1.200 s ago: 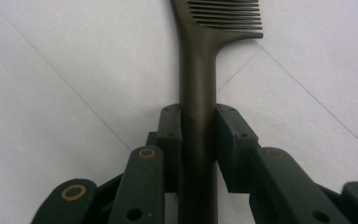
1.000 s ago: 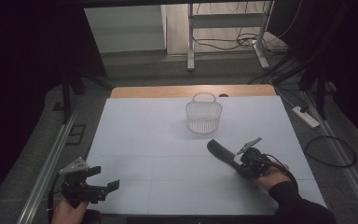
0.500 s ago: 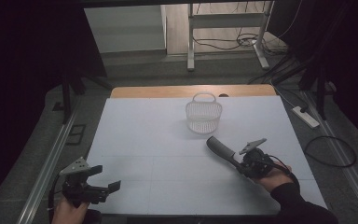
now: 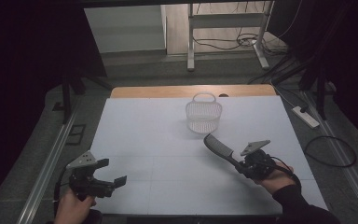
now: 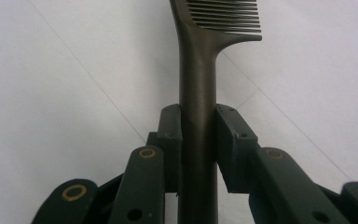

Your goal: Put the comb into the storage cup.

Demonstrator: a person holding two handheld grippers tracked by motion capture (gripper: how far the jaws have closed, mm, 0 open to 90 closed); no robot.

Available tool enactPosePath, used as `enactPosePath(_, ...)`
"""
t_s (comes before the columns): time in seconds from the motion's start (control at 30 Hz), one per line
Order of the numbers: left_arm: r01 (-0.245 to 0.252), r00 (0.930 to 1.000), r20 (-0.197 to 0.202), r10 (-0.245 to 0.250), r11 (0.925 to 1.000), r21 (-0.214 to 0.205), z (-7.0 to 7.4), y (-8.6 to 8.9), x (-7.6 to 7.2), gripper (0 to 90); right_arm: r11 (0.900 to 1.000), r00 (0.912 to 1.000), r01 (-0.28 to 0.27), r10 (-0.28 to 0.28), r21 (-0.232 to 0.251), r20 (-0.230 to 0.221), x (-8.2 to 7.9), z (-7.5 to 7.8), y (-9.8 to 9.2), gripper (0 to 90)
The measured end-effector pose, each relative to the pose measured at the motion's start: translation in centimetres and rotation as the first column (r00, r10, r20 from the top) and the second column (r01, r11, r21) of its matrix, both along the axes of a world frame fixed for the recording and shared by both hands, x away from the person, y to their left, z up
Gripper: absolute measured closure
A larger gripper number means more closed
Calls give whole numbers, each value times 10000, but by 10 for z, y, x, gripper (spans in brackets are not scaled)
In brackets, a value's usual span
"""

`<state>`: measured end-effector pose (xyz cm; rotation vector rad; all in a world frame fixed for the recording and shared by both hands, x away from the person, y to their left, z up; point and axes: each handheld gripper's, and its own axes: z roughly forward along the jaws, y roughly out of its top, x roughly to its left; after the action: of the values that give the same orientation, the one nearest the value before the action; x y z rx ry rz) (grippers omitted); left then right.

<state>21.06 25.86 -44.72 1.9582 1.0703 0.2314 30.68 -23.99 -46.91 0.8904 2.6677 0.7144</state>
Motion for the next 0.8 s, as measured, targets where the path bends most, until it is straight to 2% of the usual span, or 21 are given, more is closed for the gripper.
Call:
enactPosePath(0.1,51,9996,286,-53,10000,76,1,-4,4,0,9999,9999,-6,4,163,142,-3,4,0,725)
enactPosePath(0.4,242,9988,427,-251,9995,204,8,-19,22,0,9981,9970,-227,183,578,749,-11,17,2,726)
enactPosePath(0.7,465,9973,564,-469,9989,85,18,-35,38,0,9963,9903,-335,223,797,1371,-16,26,3,725)
enactPosePath(0.8,563,9968,563,-561,9984,-27,21,-40,44,0,9955,9892,-352,222,874,1451,-17,28,3,726)
